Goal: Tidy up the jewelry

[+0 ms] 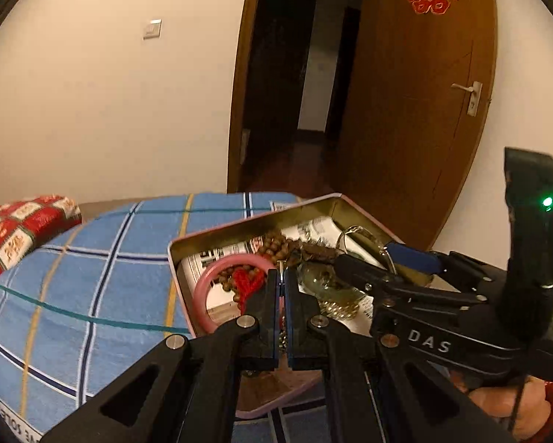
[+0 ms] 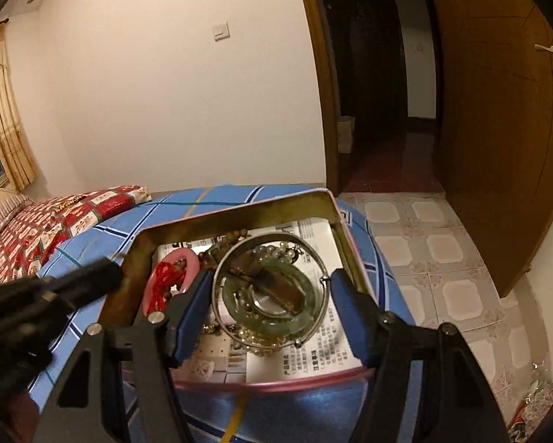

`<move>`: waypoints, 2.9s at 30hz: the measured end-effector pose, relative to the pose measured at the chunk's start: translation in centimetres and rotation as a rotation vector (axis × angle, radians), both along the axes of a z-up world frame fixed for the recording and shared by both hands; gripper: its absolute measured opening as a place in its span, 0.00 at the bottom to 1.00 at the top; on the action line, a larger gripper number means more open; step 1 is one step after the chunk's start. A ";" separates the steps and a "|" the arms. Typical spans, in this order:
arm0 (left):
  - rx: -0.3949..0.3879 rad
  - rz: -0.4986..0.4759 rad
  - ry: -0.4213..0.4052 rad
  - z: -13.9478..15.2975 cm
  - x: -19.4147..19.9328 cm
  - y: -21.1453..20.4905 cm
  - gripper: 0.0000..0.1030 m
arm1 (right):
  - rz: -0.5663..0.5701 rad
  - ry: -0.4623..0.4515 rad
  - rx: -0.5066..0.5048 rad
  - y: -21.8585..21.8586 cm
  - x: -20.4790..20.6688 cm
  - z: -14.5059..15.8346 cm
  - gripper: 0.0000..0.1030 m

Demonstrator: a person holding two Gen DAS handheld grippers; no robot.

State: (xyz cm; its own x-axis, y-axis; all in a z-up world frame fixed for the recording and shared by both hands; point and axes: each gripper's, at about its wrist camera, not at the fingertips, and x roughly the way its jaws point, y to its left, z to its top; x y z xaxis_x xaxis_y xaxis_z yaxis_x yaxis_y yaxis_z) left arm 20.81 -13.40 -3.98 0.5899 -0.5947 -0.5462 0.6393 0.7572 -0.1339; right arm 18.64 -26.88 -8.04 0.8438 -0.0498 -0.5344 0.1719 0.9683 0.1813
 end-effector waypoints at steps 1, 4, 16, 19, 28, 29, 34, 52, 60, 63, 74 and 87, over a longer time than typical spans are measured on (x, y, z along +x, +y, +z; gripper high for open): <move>0.002 0.001 0.008 -0.3 0.1 0.0 0.01 | 0.003 0.012 0.002 0.0 0.1 -0.1 0.66; 0.025 0.010 0.029 -1.2 0.5 -0.2 0.01 | 0.015 0.029 0.001 0.3 0.6 -0.2 0.66; 0.084 0.059 0.067 -3.3 1.4 -1.3 0.01 | 0.026 0.065 -0.030 0.7 1.3 -0.6 0.67; 0.099 0.073 0.094 -3.4 1.5 -1.5 0.02 | 0.033 0.060 -0.026 0.7 1.2 -0.5 0.70; 0.121 0.142 0.033 -1.6 -0.6 -0.8 0.69 | -0.059 -0.082 0.041 -0.3 -2.1 0.4 0.87; 0.115 0.160 0.009 -1.4 -1.1 -0.5 0.78 | -0.063 -0.096 0.052 -0.4 -2.3 0.5 0.89; 0.122 0.208 -0.040 -0.9 -2.7 0.0 0.79 | -0.113 -0.131 0.051 -0.4 -3.5 0.9 0.90; 0.124 0.226 0.048 -2.0 -2.6 -0.3 0.80 | -0.150 -0.078 0.037 0.3 -4.2 0.2 0.94; 0.172 0.335 0.094 -2.8 -0.2 1.3 0.80 | -0.171 -0.003 0.186 -5.0 -3.0 -0.5 0.86; 0.172 0.345 0.103 -3.0 0.3 1.8 0.80 | -0.071 0.045 0.242 -4.8 -1.0 -1.4 0.82; 0.188 0.437 -0.045 -1.6 -1.8 2.1 0.80 | -0.119 0.012 0.135 -1.1 -1.8 -1.3 0.82; 0.106 0.537 -0.223 -1.1 -5.8 2.5 0.80 | -0.235 -0.282 -0.251 4.8 -7.9 2.4 1.00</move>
State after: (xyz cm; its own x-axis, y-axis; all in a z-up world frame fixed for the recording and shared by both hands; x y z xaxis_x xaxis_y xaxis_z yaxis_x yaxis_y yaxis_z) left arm 14.97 -10.90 -5.08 0.9006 -0.1296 -0.4148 0.1664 0.9846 0.0536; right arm 10.76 -22.10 -5.62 0.9050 -0.3566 -0.2319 0.3702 0.9288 0.0164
